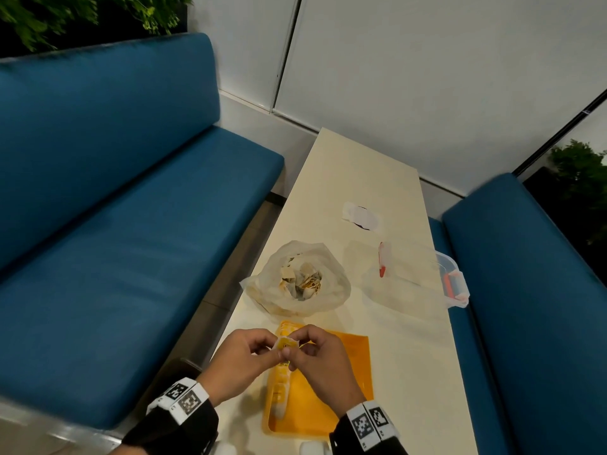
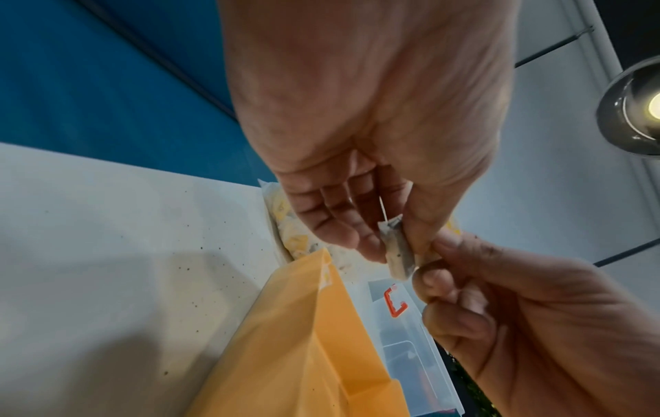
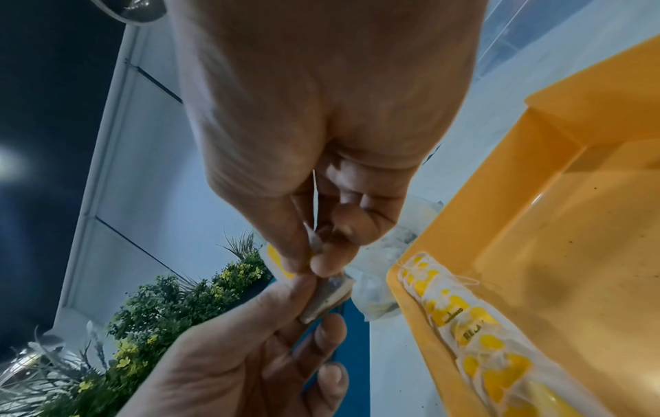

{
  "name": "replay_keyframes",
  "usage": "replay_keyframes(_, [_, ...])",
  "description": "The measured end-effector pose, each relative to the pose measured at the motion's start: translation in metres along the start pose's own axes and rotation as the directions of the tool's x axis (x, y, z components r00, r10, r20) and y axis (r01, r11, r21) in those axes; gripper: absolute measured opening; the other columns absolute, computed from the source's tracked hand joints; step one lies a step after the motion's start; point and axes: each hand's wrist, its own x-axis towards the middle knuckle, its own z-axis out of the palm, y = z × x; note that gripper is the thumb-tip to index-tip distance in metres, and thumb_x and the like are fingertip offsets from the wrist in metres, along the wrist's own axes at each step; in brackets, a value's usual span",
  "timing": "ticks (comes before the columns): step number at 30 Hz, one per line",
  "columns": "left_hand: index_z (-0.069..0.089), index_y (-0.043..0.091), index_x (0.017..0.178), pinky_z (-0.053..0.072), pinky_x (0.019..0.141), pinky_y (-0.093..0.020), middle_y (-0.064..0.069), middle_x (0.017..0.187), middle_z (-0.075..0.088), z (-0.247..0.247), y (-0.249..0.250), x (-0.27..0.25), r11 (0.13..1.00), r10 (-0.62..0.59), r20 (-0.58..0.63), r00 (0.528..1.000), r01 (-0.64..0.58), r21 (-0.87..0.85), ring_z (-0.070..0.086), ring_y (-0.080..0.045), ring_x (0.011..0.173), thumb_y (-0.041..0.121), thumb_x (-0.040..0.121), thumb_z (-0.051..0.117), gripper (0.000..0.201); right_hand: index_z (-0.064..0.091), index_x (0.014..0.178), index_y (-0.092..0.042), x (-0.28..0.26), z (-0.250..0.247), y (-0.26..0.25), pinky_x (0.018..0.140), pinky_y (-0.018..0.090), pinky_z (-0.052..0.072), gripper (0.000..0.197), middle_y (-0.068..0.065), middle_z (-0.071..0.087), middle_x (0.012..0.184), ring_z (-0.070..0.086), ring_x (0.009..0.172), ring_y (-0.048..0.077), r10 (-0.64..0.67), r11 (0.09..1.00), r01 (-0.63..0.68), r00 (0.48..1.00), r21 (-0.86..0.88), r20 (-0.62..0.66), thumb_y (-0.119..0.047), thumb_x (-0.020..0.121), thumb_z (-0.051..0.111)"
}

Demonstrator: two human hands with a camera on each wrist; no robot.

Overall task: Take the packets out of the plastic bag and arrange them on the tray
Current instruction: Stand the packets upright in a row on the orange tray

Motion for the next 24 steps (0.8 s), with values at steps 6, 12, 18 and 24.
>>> replay_keyframes(6, [0.070, 0.029, 0.107, 0.059, 0.066, -0.030, -0.004, 0.091, 0.075, -0.002, -0.013, 0.005, 0.988, -0.153, 0.022, 0.988, 0.152, 0.024, 0.072, -0.017, 0.078, 0.033, 0.082, 0.084, 0.030, 0.065, 0.089, -0.004, -0.002, -0.008, 0.010, 0.049, 0.022, 0.045, 0.007, 0.013, 0.070, 0.071, 0.067, 0.060, 0.015, 0.076, 0.996, -0.076, 0.997, -0.042, -0.010, -0.007, 0.087, 0.072])
replay_keyframes(12, [0.050, 0.030, 0.124, 0.065, 0.069, -0.038, -0.009, 0.083, 0.074, 0.002, -0.031, -0.001, 0.911, -0.398, 0.096, 0.912, 0.381, 0.155, 0.076, -0.024, 0.071, 0.039, 0.078, 0.086, 0.059, 0.061, 0.089, -0.008, -0.014, -0.014, 0.041, 0.048, 0.028, 0.048, 0.007, 0.018, 0.068, 0.068, 0.070, 0.060, 0.019, 0.236, 0.969, -0.230, 0.969, -0.095, 0.067, -0.005, 0.089, 0.067])
replay_keyframes(18, [0.037, 0.030, 0.146, 0.065, 0.068, -0.039, -0.010, 0.086, 0.073, 0.010, -0.034, -0.007, 0.891, -0.444, 0.153, 0.883, 0.417, 0.181, 0.077, -0.027, 0.071, 0.024, 0.086, 0.080, 0.074, 0.060, 0.084, -0.014, -0.025, -0.001, 0.060, 0.046, 0.026, 0.048, 0.013, 0.003, 0.067, 0.064, 0.070, 0.061, 0.019, 0.393, 0.915, -0.372, 0.910, -0.157, 0.133, -0.007, 0.085, 0.071])
replay_keyframes(24, [0.039, 0.031, 0.147, 0.065, 0.070, -0.042, -0.014, 0.089, 0.074, 0.011, -0.032, -0.007, 0.887, -0.459, 0.184, 0.869, 0.440, 0.136, 0.077, -0.034, 0.075, 0.016, 0.090, 0.073, 0.068, 0.058, 0.080, -0.014, -0.023, -0.001, 0.058, 0.045, 0.023, 0.046, 0.019, 0.013, 0.065, 0.068, 0.065, 0.052, 0.017, 0.416, 0.905, -0.399, 0.902, -0.147, 0.115, 0.000, 0.085, 0.069])
